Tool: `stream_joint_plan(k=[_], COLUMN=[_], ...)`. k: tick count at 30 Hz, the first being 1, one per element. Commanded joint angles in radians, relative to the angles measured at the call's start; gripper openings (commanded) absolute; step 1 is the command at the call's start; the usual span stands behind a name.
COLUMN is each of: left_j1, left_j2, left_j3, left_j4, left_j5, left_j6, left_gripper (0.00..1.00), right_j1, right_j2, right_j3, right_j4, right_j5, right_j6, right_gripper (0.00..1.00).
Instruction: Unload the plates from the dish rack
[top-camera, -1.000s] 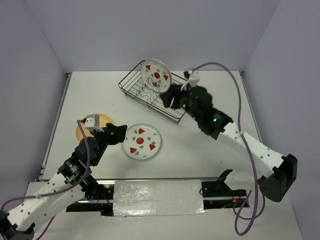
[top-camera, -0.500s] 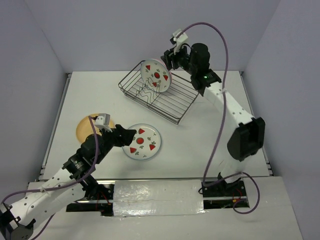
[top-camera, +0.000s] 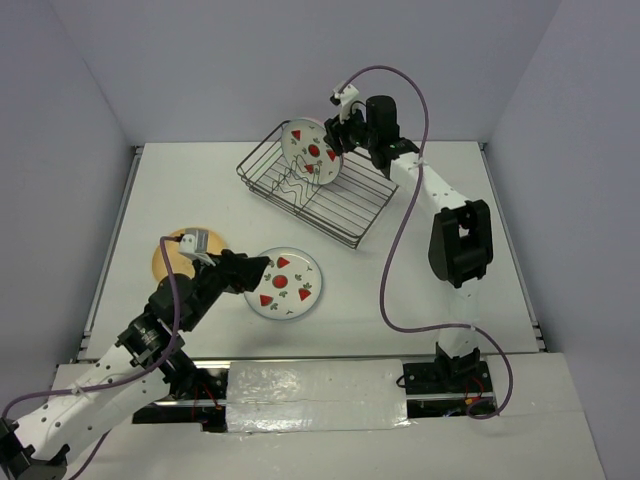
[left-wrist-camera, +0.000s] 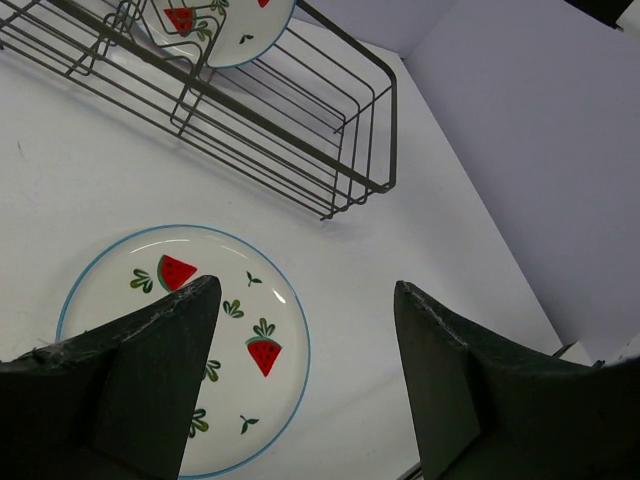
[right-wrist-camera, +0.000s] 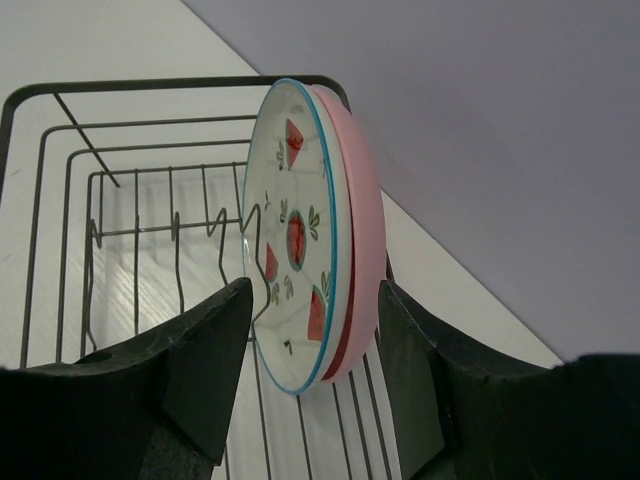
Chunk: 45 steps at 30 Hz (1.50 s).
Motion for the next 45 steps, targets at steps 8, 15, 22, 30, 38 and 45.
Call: stream_joint_plan(k=[8, 15, 22, 30, 38, 45], left_j1=[-0.005, -0.005, -0.005, -0.005, -0.005, -0.005], left_j2=[0.02, -0.037, -0.065, -0.02, -0.025, -0.028], left_j3=[0.002, -0.026, -0.026, -0.018, -0.017, -0.015], left_j4=[0.076, 0.081, 0.067, 0.076, 0.07, 0.066], left_j5=[0.014, -0.013, -0.05, -0.044, -0.063, -0.061], left_j6=[-0.014, -0.028, -0.02, -0.02, -0.016, -0.014], left_gripper=[0.82, 0.81, 0.81, 0.81, 0.81, 0.81], right_j1=[-0.01, -0.01, -0.007, -0.006, 0.004, 0.028], right_j2=[0.023, 0.04, 0.081, 0.096, 0.147, 0.169], right_j3=[0.036, 0.013, 0.03, 0.024, 0.081, 0.102], right_j4=[0.035, 0.077, 0.066, 0.055, 0.005, -0.011], right_j5=[-0.032, -0.011, -0.004, 0.003, -0.014, 0.005], right_j6=[0.021, 0.108, 0.142, 0.132, 0.139, 0.127], right_gripper=[0.6, 0.59, 0.58, 0.57, 0.57, 0.56])
